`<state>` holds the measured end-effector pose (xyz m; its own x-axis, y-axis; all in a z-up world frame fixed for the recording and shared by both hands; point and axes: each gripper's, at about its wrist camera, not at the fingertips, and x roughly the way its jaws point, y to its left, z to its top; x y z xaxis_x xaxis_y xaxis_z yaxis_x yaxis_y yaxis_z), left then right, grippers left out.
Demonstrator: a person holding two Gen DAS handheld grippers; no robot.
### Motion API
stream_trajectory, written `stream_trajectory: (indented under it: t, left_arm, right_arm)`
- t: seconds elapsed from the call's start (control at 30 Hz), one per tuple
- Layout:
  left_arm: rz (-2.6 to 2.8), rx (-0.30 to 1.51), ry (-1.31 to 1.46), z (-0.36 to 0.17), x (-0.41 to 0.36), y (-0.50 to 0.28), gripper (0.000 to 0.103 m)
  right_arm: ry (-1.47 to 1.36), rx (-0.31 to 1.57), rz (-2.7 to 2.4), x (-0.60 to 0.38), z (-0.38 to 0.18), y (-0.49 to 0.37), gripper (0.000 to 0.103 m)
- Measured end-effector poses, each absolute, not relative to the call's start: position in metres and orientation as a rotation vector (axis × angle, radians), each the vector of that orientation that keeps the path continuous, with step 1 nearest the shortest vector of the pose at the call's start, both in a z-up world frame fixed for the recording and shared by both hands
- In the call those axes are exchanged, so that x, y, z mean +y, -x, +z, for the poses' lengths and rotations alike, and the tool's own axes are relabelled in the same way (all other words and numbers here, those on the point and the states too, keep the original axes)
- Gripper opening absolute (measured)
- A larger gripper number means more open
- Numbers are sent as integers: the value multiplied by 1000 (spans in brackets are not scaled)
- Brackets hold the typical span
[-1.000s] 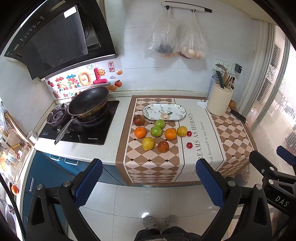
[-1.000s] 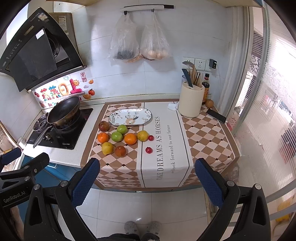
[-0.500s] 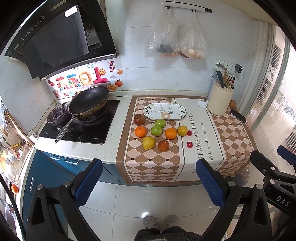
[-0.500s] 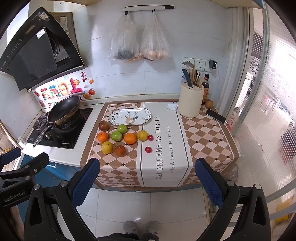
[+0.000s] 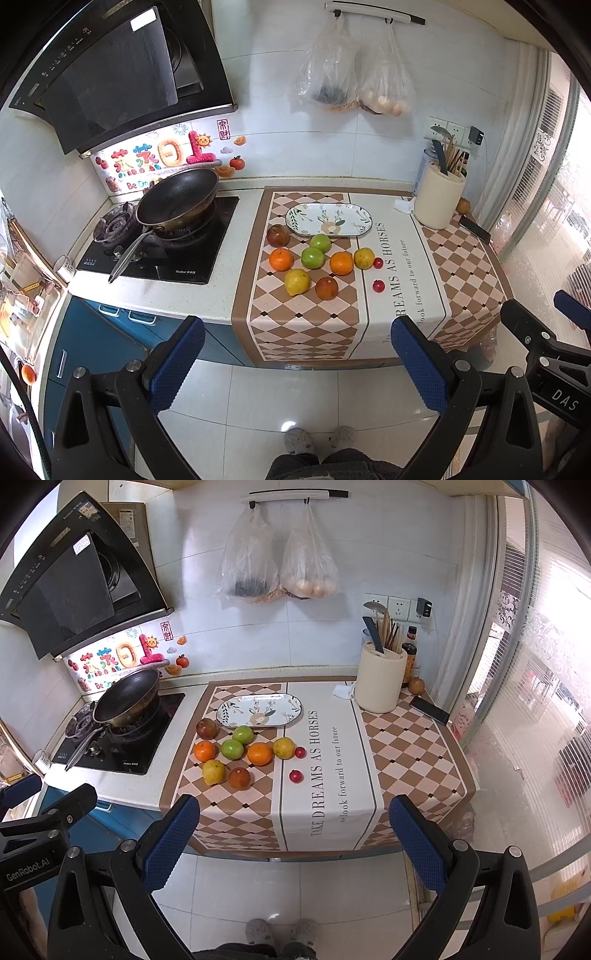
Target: Organize fruits
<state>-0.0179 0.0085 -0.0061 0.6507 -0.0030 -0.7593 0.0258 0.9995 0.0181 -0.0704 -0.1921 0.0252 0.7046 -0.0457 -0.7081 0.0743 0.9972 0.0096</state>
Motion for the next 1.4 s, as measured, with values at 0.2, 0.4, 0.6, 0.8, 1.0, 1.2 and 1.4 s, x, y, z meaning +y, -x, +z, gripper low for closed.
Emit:
stream_trajectory:
  t: [0.2, 0.4, 0.6, 0.8, 1.0, 1.2, 1.4]
  left_arm:
    - [-17, 864, -28, -6, 9, 19, 103]
    - [-16, 863, -29, -6, 8, 17, 103]
    - [-17, 863, -28, -6, 9, 19, 103]
    - [-16, 863, -29, -5, 9, 17, 103]
    - [-17, 864, -28, -5, 9, 17, 103]
    - [6, 853, -18, -2, 5, 14, 103]
    - [148, 792, -51, -10, 6, -8, 103]
  right_arm:
    - [-39, 786, -67, -192, 26, 71, 103]
    - [-37, 785, -67, -191, 26, 71, 103]
    - [-41, 785, -65, -192, 27, 71, 103]
    - [-36, 780, -66, -194, 28, 73, 103]
    - [-41, 780, -61, -194, 29, 73, 103]
    - [-64, 782, -40, -203, 32, 65, 103]
    - [-90, 740, -1, -217, 14, 37, 103]
